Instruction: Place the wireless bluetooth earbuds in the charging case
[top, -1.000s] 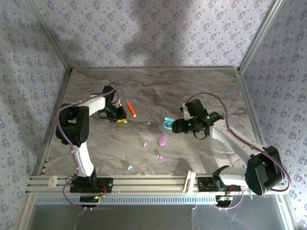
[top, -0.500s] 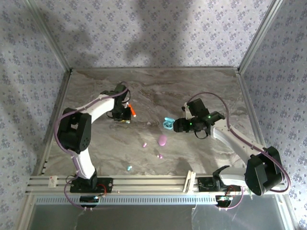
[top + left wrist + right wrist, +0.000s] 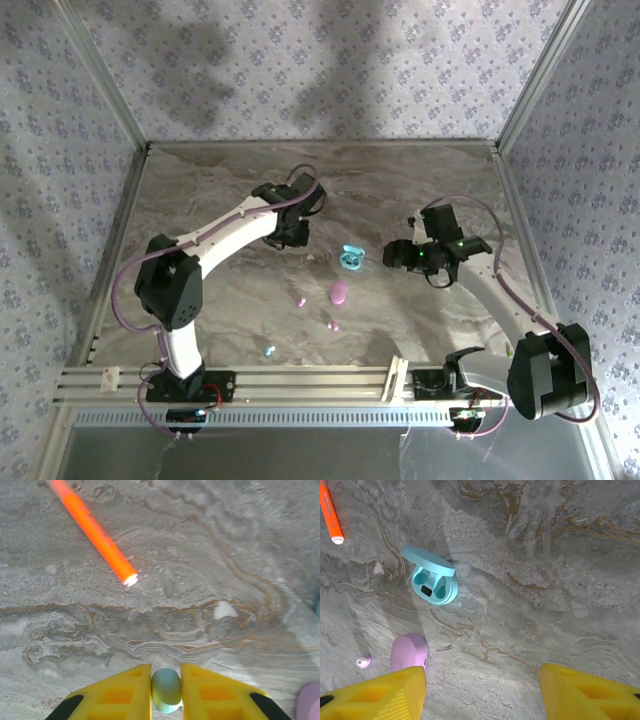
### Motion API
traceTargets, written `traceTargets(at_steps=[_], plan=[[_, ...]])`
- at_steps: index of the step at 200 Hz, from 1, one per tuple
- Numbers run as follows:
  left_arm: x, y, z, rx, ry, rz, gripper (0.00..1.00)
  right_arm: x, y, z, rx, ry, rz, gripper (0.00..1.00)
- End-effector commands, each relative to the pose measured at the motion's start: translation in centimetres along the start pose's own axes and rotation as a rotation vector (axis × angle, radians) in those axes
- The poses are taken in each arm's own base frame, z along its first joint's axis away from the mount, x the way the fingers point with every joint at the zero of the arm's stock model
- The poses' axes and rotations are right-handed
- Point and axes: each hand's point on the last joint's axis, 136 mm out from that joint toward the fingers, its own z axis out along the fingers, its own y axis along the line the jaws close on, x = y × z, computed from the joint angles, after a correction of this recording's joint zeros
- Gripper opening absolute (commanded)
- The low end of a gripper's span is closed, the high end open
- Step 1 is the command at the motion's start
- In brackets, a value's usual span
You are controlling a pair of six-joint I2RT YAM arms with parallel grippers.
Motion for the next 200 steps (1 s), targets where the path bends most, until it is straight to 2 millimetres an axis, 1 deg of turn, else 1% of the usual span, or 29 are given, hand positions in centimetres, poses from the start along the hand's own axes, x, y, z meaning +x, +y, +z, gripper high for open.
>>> traceTargets(at_steps=[1, 40, 63, 109, 138, 146, 148, 151, 157, 200], plan=[[0.2, -1.1, 0.0, -0.039, 0.005, 0.005, 0.21, 0.0, -0.1, -0.4, -0.037, -0.003, 0.029, 0.63], [0.2, -6.1, -0.7, 0.036, -0.021, 0.048, 0.21, -0.2, -1.4, -0.6, -0.032, -0.017, 0.065, 0.64], [0.3, -9.1, -0.6, 0.082, -0.027, 0.072, 0.21, -0.2, -2.4, -0.6, -0.033, -0.027, 0.093, 0.64], [0.2, -13.5, 0.1, 0.133, -0.021, 0.102, 0.2, 0.1, -3.6, -0.9, -0.041, -0.044, 0.12, 0.64], [0.3, -15.6, 0.8, 0.14, -0.016, 0.118, 0.2, 0.3, -4.2, -1.0, -0.05, -0.05, 0.139, 0.64], [0.8, -15.8, 1.5, 0.129, 0.0, 0.125, 0.2, 0.2, -4.2, -1.1, -0.054, -0.054, 0.141, 0.64], [0.3, -16.1, 1.1, 0.141, -0.014, 0.121, 0.2, 0.2, -4.3, -1.1, -0.054, -0.055, 0.142, 0.64], [0.1, -16.4, 1.0, 0.145, -0.018, 0.119, 0.2, 0.2, -4.3, -1.2, -0.054, -0.056, 0.142, 0.64], [0.2, -16.7, 1.2, 0.145, -0.013, 0.121, 0.2, 0.2, -4.3, -1.2, -0.054, -0.059, 0.141, 0.64], [0.4, -17.8, 2.7, 0.113, 0.006, 0.138, 0.2, 0.0, -4.1, -1.5, -0.072, -0.07, 0.146, 0.64]])
